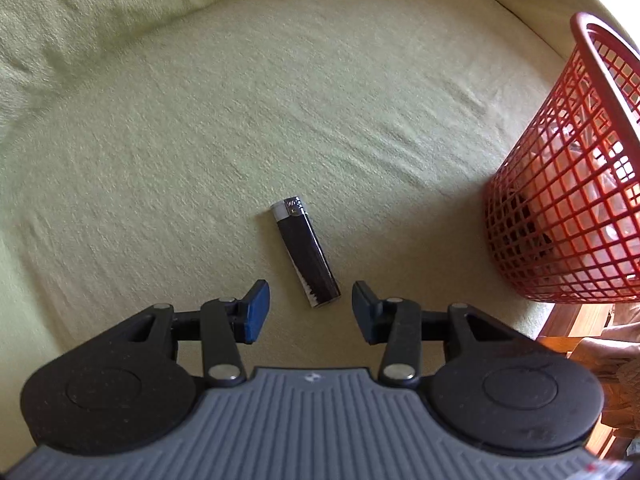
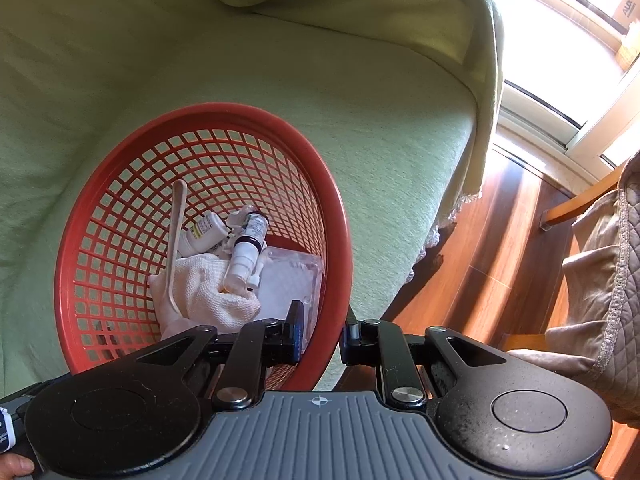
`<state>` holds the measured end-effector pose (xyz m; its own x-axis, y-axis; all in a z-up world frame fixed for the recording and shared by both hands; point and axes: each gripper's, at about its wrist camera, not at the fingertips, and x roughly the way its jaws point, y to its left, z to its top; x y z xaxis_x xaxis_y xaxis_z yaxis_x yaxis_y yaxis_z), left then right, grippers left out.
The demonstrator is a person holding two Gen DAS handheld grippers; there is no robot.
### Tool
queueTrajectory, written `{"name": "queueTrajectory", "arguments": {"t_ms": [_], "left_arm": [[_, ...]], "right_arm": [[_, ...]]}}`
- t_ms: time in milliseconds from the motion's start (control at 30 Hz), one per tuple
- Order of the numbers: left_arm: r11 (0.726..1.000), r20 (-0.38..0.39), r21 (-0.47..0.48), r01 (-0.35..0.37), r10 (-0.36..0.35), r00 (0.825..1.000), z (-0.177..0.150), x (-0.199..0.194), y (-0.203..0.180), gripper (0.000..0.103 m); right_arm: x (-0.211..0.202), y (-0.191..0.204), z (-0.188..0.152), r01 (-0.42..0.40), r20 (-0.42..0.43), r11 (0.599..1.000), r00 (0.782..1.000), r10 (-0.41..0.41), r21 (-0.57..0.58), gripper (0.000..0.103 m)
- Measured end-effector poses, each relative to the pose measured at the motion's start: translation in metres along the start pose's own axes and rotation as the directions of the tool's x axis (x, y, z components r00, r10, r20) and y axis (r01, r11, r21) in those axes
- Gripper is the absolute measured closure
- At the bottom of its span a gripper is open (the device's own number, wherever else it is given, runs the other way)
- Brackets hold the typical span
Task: Organize objects
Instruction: 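Grasp the black lighter with the left gripper, then lift the lighter and carry it toward the basket with the left gripper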
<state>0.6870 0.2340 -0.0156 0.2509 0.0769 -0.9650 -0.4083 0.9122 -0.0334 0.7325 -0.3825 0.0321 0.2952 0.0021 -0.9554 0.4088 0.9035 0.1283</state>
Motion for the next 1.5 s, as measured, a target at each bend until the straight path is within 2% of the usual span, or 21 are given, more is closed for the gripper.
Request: {"name": "queueTrajectory", "arguments": {"t_ms": [167,300,433,567,833,967,1133,1500], "left_arm": [[1.000,-0.029,-0.002,-0.010,0.010,1.000,0.005,0.027,-0.003,0.064],[0.999,-0.052,0.008,-0.032,0.032,0.998,0.010,0.044,-0.004,0.071],[0.999,-0.035,0.040,-0.038,0.039,0.999,0.014,0.046,-0.006,0.072],[0.998,-0.027,0.049,-0.040,0.041,0.999,0.019,0.046,-0.001,0.084],[0.995,-0.029,0.063,-0.077,0.079,0.996,0.006,0.042,0.032,0.084],[0.996,-0.047,0.054,-0.066,0.068,0.997,-0.005,0.037,0.045,0.084],[0.998,-0.066,0.025,-0.055,0.056,0.996,0.001,0.042,0.046,0.085],[0.997,-0.047,0.040,-0.063,0.065,0.997,-0.002,0.036,0.043,0.085]], "right_arm": [[0.001,0.002,0.005,0.012,0.001,1.000,1.000,-0.012,-0.015,0.089],[0.001,0.003,0.007,0.012,0.004,1.000,1.000,-0.012,-0.022,0.089],[0.003,0.002,0.009,0.018,0.002,1.000,1.000,-0.018,-0.024,0.089],[0.003,0.002,0.011,0.026,0.002,0.999,1.000,-0.026,-0.028,0.089],[0.007,0.003,0.011,0.040,-0.005,0.999,0.999,-0.041,-0.035,0.089],[0.007,0.003,0.012,0.048,-0.003,0.998,0.999,-0.049,-0.033,0.089],[0.006,0.003,0.012,0.049,-0.002,0.998,0.999,-0.049,-0.036,0.089],[0.004,0.005,0.009,0.031,0.000,0.998,1.000,-0.031,-0.059,0.089]]}}
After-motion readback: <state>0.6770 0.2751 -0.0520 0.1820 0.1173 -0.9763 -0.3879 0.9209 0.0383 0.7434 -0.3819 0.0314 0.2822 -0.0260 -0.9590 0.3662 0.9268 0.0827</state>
